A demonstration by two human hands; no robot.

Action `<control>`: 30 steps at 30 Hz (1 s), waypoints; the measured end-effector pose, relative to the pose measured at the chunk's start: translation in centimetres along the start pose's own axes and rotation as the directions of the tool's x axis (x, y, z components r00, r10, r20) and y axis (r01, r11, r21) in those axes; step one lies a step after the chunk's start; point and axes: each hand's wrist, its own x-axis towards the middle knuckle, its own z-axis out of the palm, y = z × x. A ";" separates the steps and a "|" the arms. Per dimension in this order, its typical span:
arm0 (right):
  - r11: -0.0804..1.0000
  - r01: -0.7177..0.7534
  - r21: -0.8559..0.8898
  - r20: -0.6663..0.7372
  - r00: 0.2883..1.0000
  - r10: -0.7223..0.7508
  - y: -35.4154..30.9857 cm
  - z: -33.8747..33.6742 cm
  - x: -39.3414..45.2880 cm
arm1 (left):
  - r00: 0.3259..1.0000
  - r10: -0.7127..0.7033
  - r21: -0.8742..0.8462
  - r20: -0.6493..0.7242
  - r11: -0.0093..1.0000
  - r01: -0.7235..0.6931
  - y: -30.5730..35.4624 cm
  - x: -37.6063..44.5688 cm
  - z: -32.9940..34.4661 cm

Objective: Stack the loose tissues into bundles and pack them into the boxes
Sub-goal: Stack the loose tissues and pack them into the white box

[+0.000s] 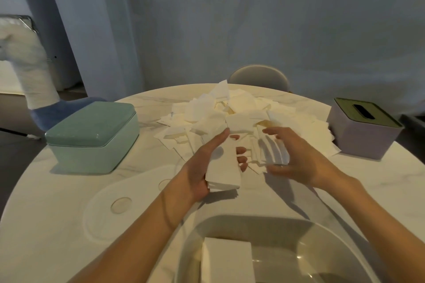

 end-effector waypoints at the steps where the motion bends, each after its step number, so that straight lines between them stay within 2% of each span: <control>1: 0.999 -0.015 -0.049 0.024 1.000 0.017 0.3 0.4 0.1 | 1.000 0.006 -0.025 -0.010 1.000 -0.006 0.3 0.0 -0.1; 7: 0.986 -0.074 -0.150 -0.094 0.994 0.060 0.4 1.7 0.6 | 0.999 0.032 -0.069 -0.031 0.997 -0.034 0.7 -0.2 0.3; 11: 0.996 0.088 -0.028 -0.191 0.977 -0.092 2.0 1.0 0.1 | 0.998 0.035 -0.066 -0.051 0.997 -0.039 0.7 -0.1 0.0; 15: 0.998 0.056 -0.041 -0.357 0.932 -0.067 2.2 0.9 0.0 | 0.996 0.039 -0.062 -0.081 0.997 -0.044 0.8 0.1 -0.3; 18: 0.989 0.123 0.088 -0.492 0.868 -0.064 1.1 -0.5 0.1 | 0.994 0.046 -0.056 -0.104 0.997 -0.052 0.8 0.0 -0.3; 20: 0.972 0.147 0.183 -0.523 0.852 -0.031 0.0 -1.7 0.1 | 0.991 0.057 -0.050 -0.120 0.997 -0.064 0.8 0.0 -0.3; 22: 0.908 0.150 0.391 -0.463 0.885 0.053 -1.2 -2.5 0.0 | 0.987 0.060 -0.050 -0.149 0.996 -0.068 0.7 0.1 -0.3; 23: 0.841 0.150 0.521 -0.403 0.911 0.087 -1.8 -2.7 -0.2 | 0.988 0.050 -0.056 -0.149 0.997 -0.058 0.6 0.1 -0.2; 26: 0.539 0.088 0.837 -0.148 0.987 0.069 -3.2 -3.2 -0.9 | 0.991 0.038 -0.048 -0.130 0.998 -0.045 0.5 -0.2 0.1; 28: 0.378 0.035 0.925 -0.032 0.999 -0.014 -3.8 -3.2 -1.2 | 0.992 0.035 -0.028 -0.119 0.999 -0.038 0.2 0.0 0.1; 30: 0.336 -0.011 0.942 0.026 0.999 -0.040 -4.3 -2.5 -1.2 | 0.992 0.023 -0.018 -0.125 1.000 -0.025 -0.3 -0.2 0.4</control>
